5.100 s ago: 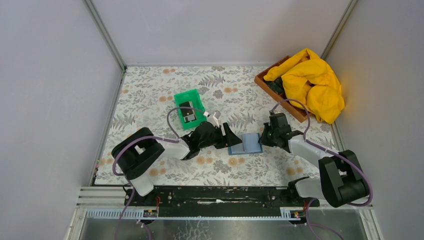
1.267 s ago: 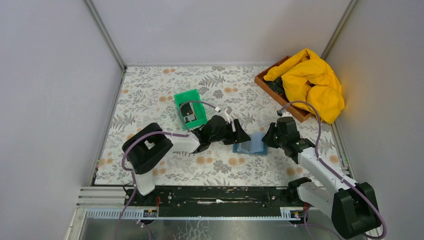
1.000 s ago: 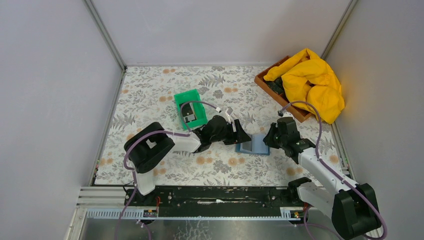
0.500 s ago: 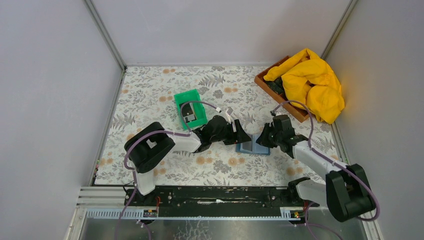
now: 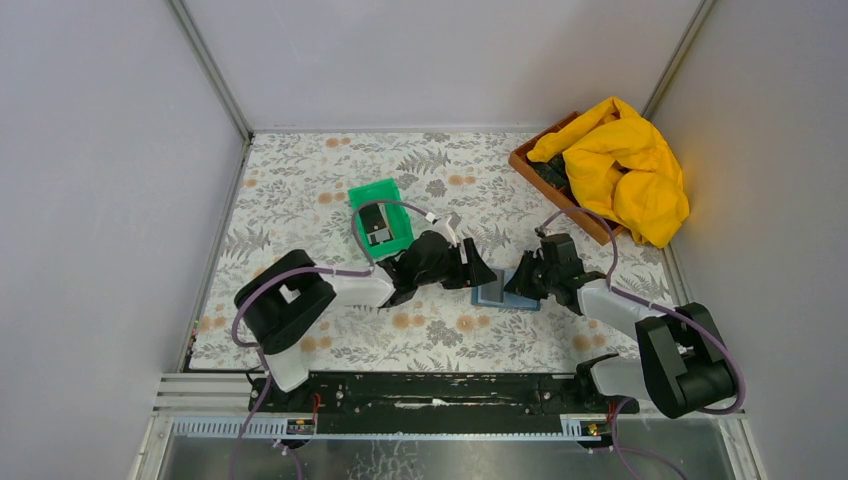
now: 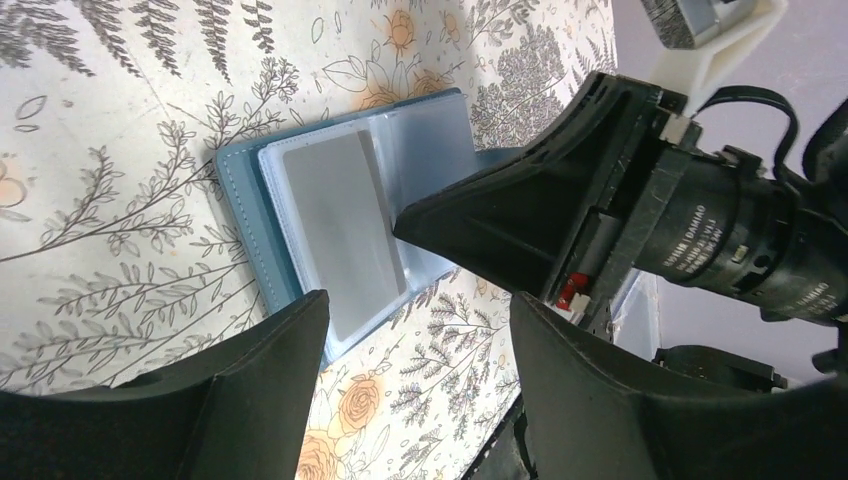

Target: Take the credit cards out of the card holder

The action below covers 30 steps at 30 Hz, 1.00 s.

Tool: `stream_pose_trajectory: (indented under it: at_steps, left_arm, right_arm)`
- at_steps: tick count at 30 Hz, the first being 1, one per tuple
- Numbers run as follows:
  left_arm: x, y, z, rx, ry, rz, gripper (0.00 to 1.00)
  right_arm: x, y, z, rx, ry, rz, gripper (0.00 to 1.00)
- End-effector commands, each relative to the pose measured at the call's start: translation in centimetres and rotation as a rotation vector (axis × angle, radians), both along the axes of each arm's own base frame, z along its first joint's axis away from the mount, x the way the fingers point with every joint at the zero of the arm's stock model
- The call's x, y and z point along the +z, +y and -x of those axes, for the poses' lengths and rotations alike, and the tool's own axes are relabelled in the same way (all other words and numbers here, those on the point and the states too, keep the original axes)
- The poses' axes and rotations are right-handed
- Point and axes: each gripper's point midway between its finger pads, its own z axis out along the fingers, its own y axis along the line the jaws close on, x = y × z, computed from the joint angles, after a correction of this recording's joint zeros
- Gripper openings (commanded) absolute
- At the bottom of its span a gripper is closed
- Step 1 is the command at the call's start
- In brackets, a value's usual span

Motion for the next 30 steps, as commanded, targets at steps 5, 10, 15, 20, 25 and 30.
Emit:
stream_pose_trajectory:
  at_steps: [5, 10, 15, 20, 25, 30]
  left_arm:
    - [1.9, -0.4, 0.0, 0.009, -0.087, 0.035, 0.73]
    - [0.3, -1.8, 0.8, -0.038, -0.031, 0.079, 0.72]
    - [-1.7, -2.1, 0.8, -0.049, -0.002, 0.055, 0.57]
    - [-3.7, -2.0, 1.0, -0.045, 0.029, 0.042, 0.41]
    - [-4.5, -1.8, 1.1, -0.039, 0.042, 0.027, 0.34]
    - [-5.6, -1.6, 1.1, -0.033, 0.057, 0.003, 0.32]
  right_arm:
    - [-0.5, 0.5, 0.0, 0.003, -0.004, -0.035, 0.37]
    - [-0.7, 0.6, 0.1, 0.003, -0.001, -0.043, 0.40]
    - [-0.8, 1.2, 0.4, 0.011, -0.001, -0.086, 0.38]
    - [-0.9, 2.0, 0.6, 0.021, 0.011, -0.139, 0.37]
    - [-0.8, 2.0, 0.7, 0.021, 0.003, -0.141, 0.33]
    - [0.3, 2.3, 0.5, 0.034, -0.031, -0.165, 0.22]
